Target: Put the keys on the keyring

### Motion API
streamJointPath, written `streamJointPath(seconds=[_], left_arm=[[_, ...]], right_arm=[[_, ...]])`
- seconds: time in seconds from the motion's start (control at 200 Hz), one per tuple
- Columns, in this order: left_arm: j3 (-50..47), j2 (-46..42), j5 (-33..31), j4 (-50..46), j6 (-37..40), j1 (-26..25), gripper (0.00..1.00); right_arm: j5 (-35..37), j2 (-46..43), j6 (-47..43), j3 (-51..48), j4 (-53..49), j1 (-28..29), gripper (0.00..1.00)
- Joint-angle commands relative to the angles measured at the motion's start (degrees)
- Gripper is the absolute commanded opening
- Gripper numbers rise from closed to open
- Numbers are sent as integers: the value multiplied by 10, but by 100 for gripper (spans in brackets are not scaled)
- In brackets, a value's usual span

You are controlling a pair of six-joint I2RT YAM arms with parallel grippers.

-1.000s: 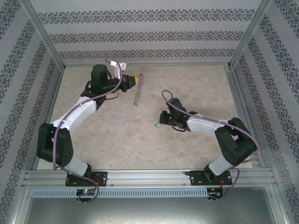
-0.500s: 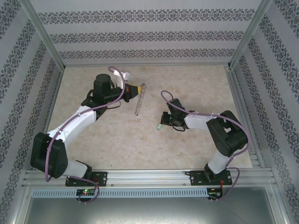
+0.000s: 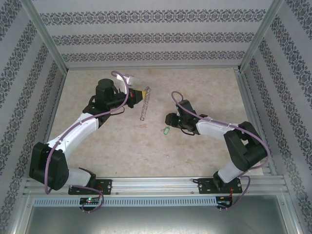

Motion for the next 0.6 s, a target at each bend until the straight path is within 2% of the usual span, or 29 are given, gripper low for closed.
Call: streamJointPath(seconds=[0.0, 0.295, 0.6], left_arm=[[-4, -26, -12, 1, 24, -8, 0], [-2, -38, -25, -13, 42, -8, 0], [-29, -46, -24, 32, 18, -7, 0]], right_arm=[[26, -5, 37, 6, -54, 10, 46], [72, 37, 113, 60, -110, 50, 49], [109, 83, 121, 119, -181, 64, 45]])
